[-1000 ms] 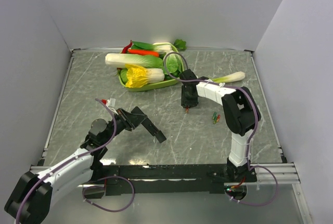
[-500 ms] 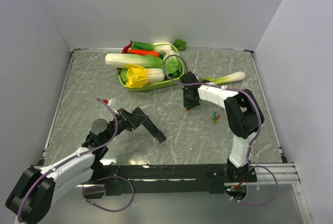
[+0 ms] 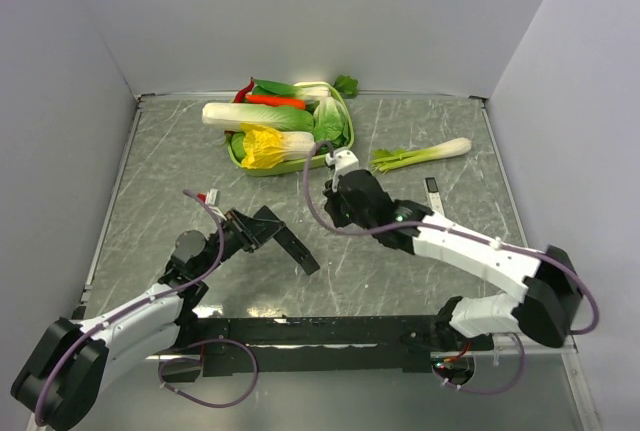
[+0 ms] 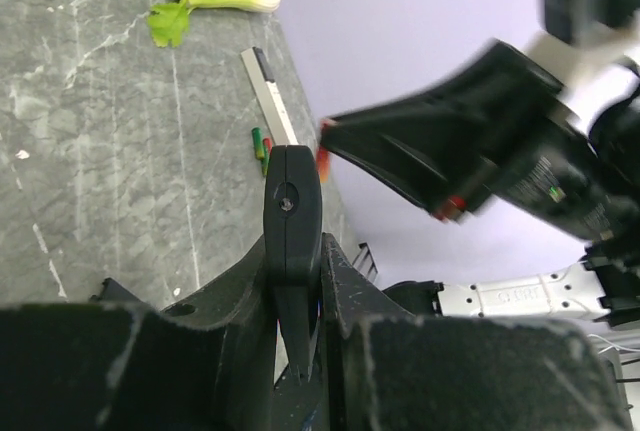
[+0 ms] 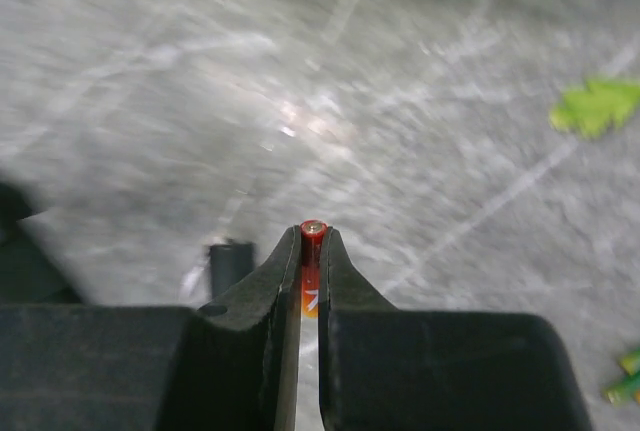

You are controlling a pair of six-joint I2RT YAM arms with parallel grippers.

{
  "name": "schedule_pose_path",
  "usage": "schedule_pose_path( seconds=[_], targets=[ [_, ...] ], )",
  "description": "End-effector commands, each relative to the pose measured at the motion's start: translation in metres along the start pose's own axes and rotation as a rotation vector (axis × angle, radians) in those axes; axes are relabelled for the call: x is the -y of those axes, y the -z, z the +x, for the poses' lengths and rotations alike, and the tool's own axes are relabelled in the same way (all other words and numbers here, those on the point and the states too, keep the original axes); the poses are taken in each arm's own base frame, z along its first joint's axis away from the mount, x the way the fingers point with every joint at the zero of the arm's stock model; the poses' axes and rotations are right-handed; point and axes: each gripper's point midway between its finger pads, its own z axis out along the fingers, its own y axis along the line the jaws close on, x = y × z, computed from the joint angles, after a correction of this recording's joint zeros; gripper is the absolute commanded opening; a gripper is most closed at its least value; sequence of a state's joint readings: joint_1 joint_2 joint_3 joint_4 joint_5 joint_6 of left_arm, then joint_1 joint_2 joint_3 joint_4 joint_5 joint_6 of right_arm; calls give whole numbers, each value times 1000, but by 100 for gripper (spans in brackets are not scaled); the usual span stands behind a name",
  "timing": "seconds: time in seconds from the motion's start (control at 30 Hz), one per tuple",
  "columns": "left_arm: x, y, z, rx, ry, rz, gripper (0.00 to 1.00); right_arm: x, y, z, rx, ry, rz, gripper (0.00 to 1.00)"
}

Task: Load the batteries into the remote control
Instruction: Load the battery into the remote control.

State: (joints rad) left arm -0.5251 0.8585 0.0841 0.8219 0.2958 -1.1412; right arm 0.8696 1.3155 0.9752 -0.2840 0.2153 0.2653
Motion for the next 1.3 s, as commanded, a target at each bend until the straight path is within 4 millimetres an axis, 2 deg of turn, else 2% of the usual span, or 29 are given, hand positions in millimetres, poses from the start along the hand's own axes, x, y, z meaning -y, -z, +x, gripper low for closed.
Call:
schedule_pose_path(
  seconds=[0.0, 0.03, 0.1, 0.13, 0.2, 0.23, 0.33, 0.77, 1.0, 1.27],
  targets=[
    [20, 4, -9, 42, -6, 81, 1, -40, 32, -38, 233, 69, -141, 0],
    [22, 4, -10, 46, -8, 87, 1, -46, 43, -45, 271, 86, -171, 0],
    [28, 6, -12, 58, -18, 110, 1, -59, 52, -47, 305, 101, -226, 0],
    [30, 7, -13, 62, -21, 120, 1, -70, 62, -50, 337, 121, -272, 0],
    [38, 9, -14, 65, -34, 151, 1, -81, 70, -54, 384, 139, -312, 0],
    [40, 9, -15, 67, -37, 161, 1, -92, 80, -59, 421, 141, -361, 0],
    [48, 12, -17, 76, -47, 194, 1, -110, 91, -58, 464, 166, -432, 0],
    [67, 19, -24, 110, -17, 259, 1, -138, 86, -34, 461, 236, -518, 0],
    [70, 19, -28, 124, -1, 266, 1, -137, 73, -26, 437, 249, -486, 0],
    [68, 18, -30, 136, 10, 254, 1, -139, 73, -21, 414, 262, -495, 0]
  ],
)
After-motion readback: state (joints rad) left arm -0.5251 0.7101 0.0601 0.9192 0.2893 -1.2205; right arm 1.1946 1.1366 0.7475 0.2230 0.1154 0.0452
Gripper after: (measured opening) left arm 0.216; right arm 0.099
